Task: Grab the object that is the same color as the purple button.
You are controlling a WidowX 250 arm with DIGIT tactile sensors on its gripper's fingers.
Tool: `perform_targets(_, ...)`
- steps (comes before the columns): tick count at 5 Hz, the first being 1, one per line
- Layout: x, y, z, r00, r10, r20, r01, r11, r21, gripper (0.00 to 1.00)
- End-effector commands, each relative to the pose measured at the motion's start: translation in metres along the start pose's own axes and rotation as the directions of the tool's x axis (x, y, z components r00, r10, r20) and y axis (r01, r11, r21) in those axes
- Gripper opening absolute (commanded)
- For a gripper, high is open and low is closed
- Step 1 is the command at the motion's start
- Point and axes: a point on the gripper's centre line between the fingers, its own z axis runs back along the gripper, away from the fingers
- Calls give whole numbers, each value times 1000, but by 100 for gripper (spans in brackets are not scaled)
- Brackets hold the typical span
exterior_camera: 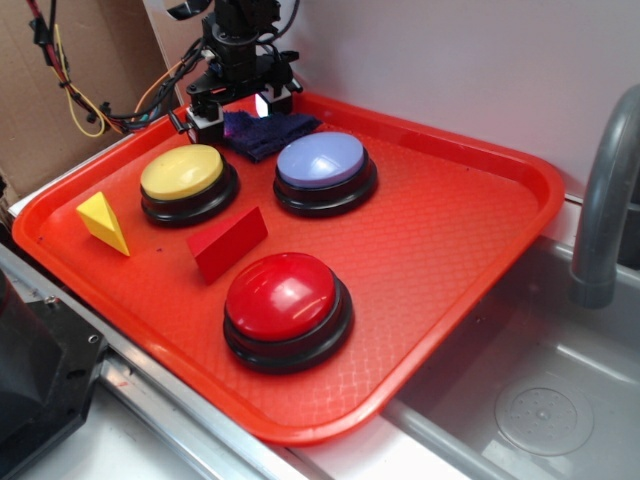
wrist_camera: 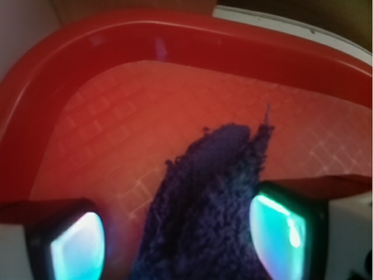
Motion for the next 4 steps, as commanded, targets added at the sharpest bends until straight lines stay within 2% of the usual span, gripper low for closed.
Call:
perform_targets(1,17,12,8,998,65,6,-65,997,-49,0)
perform_targets(3,18,14,20,999,48,18,-47,995,-85,0)
perform_targets(4,19,13,47,999,-51,2,50,988,-149,0)
